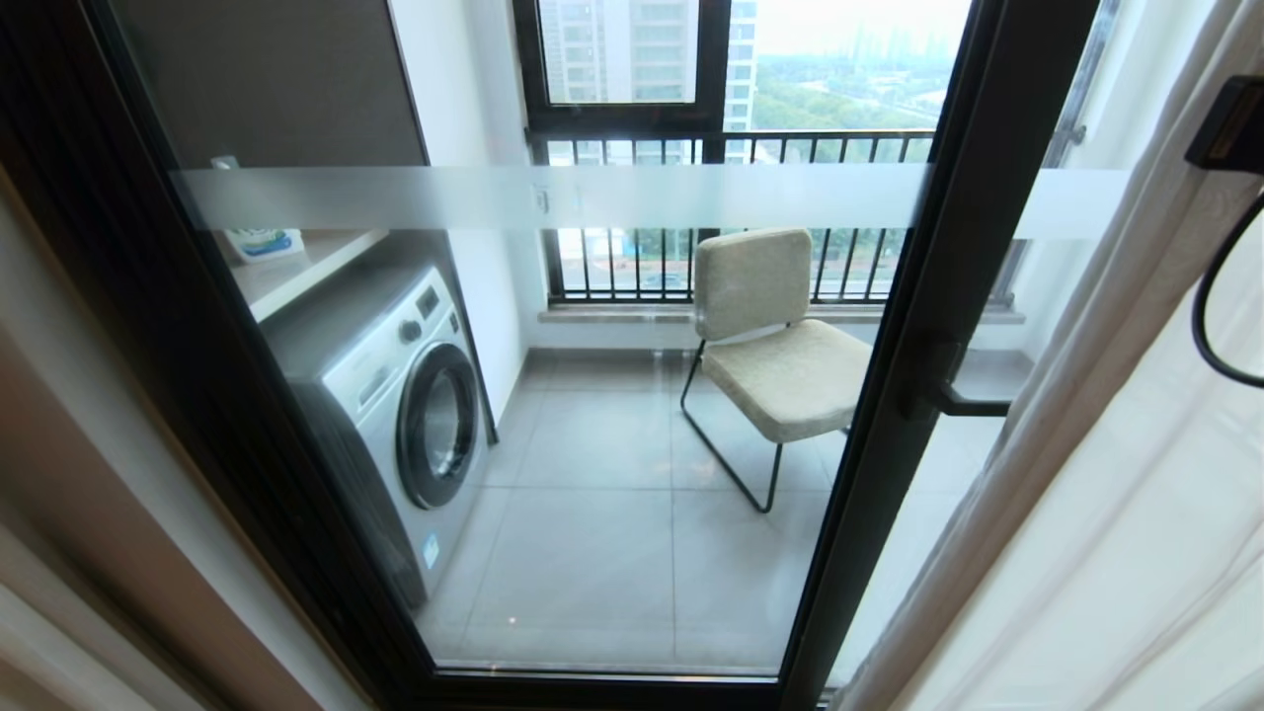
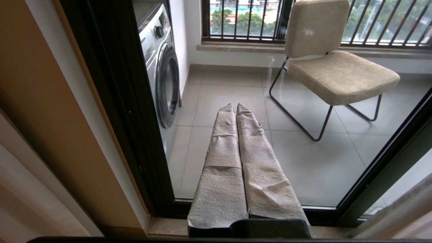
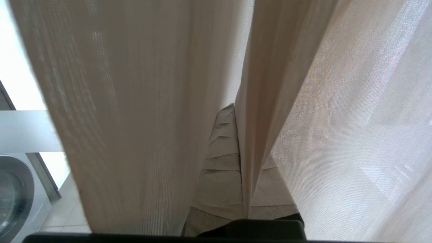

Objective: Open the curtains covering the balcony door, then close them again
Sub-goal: Close the inner curtains on both sides

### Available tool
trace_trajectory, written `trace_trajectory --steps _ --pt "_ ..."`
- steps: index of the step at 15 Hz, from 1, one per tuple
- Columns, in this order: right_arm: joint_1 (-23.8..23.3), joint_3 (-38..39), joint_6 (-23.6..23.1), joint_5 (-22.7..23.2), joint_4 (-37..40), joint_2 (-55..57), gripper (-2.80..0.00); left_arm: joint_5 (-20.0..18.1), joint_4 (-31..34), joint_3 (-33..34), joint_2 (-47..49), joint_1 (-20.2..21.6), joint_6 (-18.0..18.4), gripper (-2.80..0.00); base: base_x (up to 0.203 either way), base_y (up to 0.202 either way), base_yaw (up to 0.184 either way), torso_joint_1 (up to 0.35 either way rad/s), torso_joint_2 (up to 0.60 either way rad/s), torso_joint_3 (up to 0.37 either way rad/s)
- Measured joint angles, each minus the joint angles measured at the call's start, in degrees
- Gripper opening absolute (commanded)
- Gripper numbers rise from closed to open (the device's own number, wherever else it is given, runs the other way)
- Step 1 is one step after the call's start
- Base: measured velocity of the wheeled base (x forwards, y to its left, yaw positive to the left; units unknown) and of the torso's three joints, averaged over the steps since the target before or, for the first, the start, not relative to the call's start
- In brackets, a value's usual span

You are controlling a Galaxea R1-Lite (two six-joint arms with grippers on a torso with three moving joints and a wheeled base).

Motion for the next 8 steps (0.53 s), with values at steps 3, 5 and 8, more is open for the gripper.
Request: trace_trajectory --steps 3,5,8 --pt "0.0 0.09 0.0 0.02 0.0 -0.1 -2.8 0.0 0.0 0.0 0.0 0.0 -0.01 -2.8 0.0 0.191 0.002 0.002 0.0 0.004" --pt "-0.02 0.13 -0.01 0.01 -0.01 -0.16 -2.8 -0.02 0.0 0.0 0.0 0.0 0.0 -2.8 0.0 0.193 0.002 0.003 0.0 0.004" --pt "-0.02 0.13 -0.01 0.02 0.0 -0.19 -2.8 -0.01 0.0 0.0 0.0 0.0 -0.02 -2.8 0.0 0.192 0.0 0.002 0.0 0.002"
